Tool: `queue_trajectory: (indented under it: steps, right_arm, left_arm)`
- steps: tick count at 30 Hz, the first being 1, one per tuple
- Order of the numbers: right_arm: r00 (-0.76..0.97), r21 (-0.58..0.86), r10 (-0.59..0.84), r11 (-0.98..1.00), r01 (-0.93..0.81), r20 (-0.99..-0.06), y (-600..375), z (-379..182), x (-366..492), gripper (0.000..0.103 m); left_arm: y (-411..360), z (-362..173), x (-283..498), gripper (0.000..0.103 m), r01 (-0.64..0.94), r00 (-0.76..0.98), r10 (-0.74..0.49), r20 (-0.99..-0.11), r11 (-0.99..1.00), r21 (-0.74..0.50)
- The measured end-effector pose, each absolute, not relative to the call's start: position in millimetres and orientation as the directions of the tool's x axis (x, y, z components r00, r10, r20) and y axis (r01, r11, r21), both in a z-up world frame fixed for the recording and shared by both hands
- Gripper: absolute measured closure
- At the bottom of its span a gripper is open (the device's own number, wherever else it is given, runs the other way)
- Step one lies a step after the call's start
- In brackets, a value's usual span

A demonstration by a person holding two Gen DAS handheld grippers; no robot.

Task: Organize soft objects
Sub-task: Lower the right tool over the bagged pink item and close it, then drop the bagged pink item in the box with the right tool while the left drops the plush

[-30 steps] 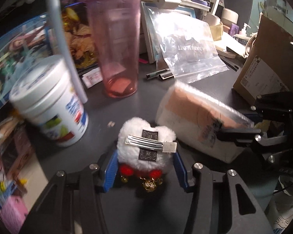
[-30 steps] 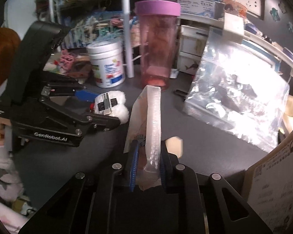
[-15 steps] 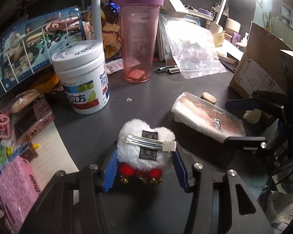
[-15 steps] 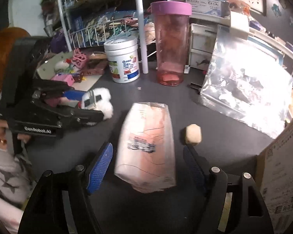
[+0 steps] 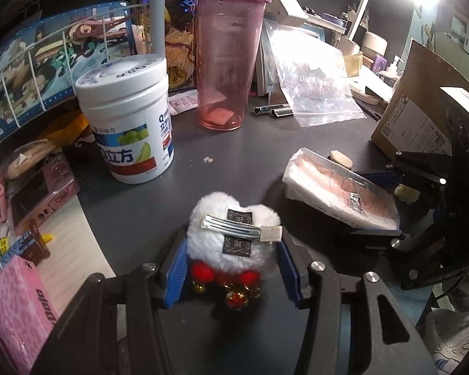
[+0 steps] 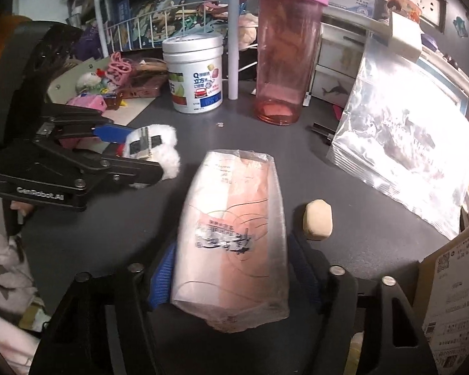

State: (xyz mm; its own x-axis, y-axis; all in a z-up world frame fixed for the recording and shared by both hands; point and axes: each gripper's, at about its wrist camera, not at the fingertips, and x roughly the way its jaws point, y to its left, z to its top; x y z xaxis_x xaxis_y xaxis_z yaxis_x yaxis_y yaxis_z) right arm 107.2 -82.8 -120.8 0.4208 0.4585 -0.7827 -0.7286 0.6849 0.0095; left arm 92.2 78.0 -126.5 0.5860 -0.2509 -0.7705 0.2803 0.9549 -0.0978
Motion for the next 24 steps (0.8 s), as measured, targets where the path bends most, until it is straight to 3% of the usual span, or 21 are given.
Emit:
queue_trajectory:
  steps: [2,9,11,17,24]
  right_arm:
    - [0.422,0.004,0.458,0.681,-0.732,-0.782,-82,-120,105,0.053]
    - [0.42,0.001,0.465,0.672,-0.741,-0.779,-83,-119,100,0.055]
    - [0.421,0.003,0.468,0.671,-0.741,-0.777,-84,-118,99,0.061]
    - [0.436,-0.004,0.488,0.663,-0.749,-0.756,-87,-107,89,0.07]
    - [0.478,-0.018,0.53,0.656,-0.754,-0.7,-94,-77,70,0.071]
  left_arm:
    - [77,-127,94,0.054,0.279,0.587,-0.248,-0.771,0.956,-0.095]
    - [75,-127,99,0.049,0.265,0.591,-0.234,-0.772,0.96,-0.088]
    - [74,-127,100,0.055,0.266,0.593,-0.235,-0.77,0.96,-0.089]
    - [74,-121,94,0.056,0.259,0.604,-0.229,-0.763,0.962,-0.084]
    - [82,-90,74,0.056,0.235,0.668,-0.23,-0.708,0.968,-0.093]
